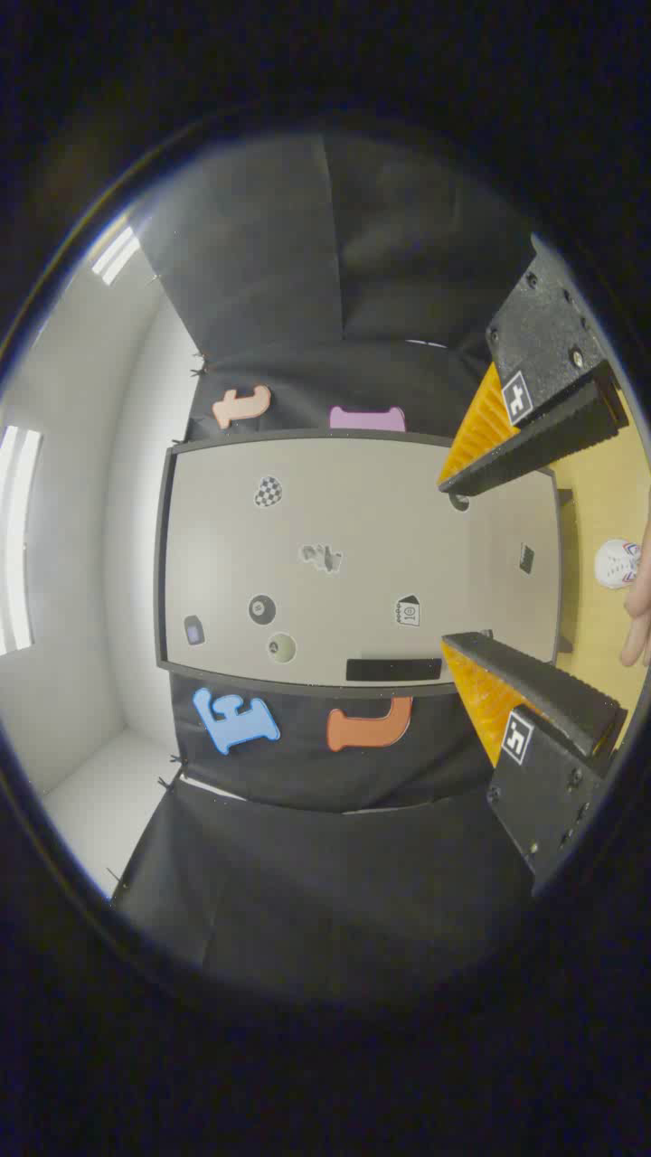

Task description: Open the shoe cabinet door, grab the shoes and put them into the shoe cabinet, then close the shoe cabinet door.

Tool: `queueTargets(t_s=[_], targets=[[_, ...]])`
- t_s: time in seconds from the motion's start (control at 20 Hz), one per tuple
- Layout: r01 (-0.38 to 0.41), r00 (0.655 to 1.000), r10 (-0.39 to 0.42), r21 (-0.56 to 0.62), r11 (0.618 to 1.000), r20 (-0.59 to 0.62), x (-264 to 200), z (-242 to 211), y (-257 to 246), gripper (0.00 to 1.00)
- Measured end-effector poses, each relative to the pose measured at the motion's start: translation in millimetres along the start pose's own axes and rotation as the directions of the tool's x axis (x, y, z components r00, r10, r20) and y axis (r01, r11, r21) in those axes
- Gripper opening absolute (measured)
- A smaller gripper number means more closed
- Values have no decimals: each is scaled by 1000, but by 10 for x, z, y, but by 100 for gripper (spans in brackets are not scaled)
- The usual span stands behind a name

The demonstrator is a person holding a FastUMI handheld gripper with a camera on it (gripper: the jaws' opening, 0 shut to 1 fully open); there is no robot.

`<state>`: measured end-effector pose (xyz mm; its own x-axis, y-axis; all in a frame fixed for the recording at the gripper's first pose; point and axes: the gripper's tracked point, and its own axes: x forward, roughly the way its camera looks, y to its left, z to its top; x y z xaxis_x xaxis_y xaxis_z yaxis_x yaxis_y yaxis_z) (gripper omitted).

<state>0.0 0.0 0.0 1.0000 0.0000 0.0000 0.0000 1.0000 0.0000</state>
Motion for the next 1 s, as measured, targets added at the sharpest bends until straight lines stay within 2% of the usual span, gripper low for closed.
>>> queueTargets(t_s=[0.3, 0.5, 0.65, 0.8, 1.0], targets=[[-41, 999, 41, 2, 999, -6, 22, -30, 175, 100], [-69, 997, 71, 54, 996, -42, 71, -145, 213, 100], [-59, 997, 61, 59, 997, -36, 100, -81, 126, 100], [-77, 995, 82, 72, 994, -57, 117, -76, 158, 99], [-91, 995, 93, 56, 994, -25, 199, 46, 234, 99]])
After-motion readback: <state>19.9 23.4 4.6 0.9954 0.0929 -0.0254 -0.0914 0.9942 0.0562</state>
